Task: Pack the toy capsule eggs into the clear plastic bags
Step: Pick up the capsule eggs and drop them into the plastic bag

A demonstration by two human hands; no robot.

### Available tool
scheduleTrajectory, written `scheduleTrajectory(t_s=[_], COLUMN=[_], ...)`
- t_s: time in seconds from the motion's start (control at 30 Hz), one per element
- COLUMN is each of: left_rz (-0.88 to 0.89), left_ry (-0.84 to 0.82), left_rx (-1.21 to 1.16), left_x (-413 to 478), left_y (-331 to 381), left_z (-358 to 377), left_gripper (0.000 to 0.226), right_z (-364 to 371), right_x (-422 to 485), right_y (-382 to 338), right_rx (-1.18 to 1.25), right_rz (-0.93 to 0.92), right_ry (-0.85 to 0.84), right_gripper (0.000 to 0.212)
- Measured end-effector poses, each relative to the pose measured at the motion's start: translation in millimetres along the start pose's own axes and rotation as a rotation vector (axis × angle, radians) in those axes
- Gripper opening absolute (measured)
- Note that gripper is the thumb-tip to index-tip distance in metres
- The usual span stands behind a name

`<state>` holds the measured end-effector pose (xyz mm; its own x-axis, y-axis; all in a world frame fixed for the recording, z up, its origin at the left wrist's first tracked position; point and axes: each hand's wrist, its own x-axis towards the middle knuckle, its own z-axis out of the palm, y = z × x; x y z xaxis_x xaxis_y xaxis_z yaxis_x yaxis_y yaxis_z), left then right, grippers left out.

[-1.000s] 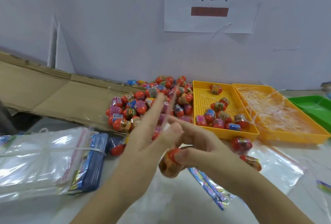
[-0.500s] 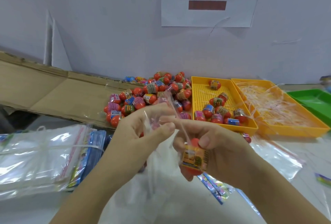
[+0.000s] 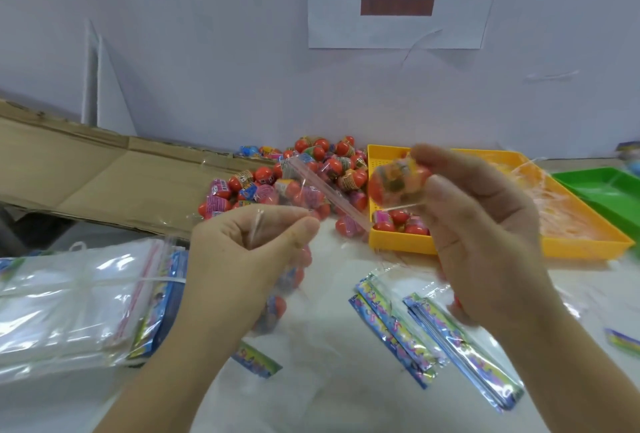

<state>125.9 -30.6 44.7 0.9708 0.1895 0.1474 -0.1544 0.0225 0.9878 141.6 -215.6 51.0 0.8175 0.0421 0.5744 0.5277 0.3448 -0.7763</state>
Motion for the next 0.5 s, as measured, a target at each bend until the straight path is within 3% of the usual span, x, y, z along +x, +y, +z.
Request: scheduleTrajectory(t_s=[0.13, 0.2, 0.4, 0.5], left_rz=[-0.032, -0.021, 0.046, 0.047], left_ry=[-0.074, -0.113, -0.144, -0.181], left_rx=[-0.003, -0.012, -0.011, -0.017], left_x=[-2.8, -3.6, -4.1, -3.4], left_y=[-1.0, -0.4, 3.7, 3.5], left_z=[1.6, 2.3, 3.0, 1.7], left_gripper=[0.019, 0.015, 0.028, 0.025], right_z=[6.9, 8.2, 10.4, 7.5], right_x=[-9.0, -10.7, -6.5, -5.2], right_y=[8.8, 10.0, 9.1, 11.2], right_rx=[-0.381, -0.421, -0.083, 0.044], right_rz=[-0.038, -0.018, 0.229, 0.322], right_ry=[0.018, 0.044, -0.056, -0.083], right_gripper=[0.024, 0.023, 0.029, 0.029])
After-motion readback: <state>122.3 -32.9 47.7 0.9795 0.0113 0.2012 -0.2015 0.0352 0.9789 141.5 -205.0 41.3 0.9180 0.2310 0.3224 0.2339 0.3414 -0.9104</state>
